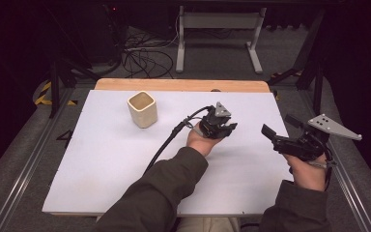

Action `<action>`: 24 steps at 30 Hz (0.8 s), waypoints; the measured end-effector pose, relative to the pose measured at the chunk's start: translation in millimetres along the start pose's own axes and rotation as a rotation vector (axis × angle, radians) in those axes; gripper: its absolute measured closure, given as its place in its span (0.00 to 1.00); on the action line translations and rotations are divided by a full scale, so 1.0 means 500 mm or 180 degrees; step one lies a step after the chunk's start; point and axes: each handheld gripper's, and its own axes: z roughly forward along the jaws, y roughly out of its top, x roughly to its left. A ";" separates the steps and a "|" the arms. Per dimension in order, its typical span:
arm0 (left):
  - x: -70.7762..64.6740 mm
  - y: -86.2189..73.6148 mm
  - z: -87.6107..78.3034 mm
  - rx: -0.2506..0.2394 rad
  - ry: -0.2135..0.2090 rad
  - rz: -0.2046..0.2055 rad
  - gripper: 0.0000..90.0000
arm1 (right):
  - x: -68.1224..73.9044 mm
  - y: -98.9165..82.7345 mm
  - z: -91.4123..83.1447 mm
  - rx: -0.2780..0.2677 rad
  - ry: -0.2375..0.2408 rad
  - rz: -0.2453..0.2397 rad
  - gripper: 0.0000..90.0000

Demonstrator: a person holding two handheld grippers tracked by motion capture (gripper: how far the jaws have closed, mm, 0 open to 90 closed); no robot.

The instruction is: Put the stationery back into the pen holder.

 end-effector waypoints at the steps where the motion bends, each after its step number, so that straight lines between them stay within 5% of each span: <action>1: 0.001 0.000 -0.001 -0.0007 0.0016 0.0000 0.73 | 0.000 0.000 0.000 -0.0003 0.0000 -0.0002 0.04; 24: 0.044 0.007 -0.047 -0.0087 0.0048 -0.0086 0.72 | 0.002 0.000 0.001 0.0012 0.0008 -0.0008 0.04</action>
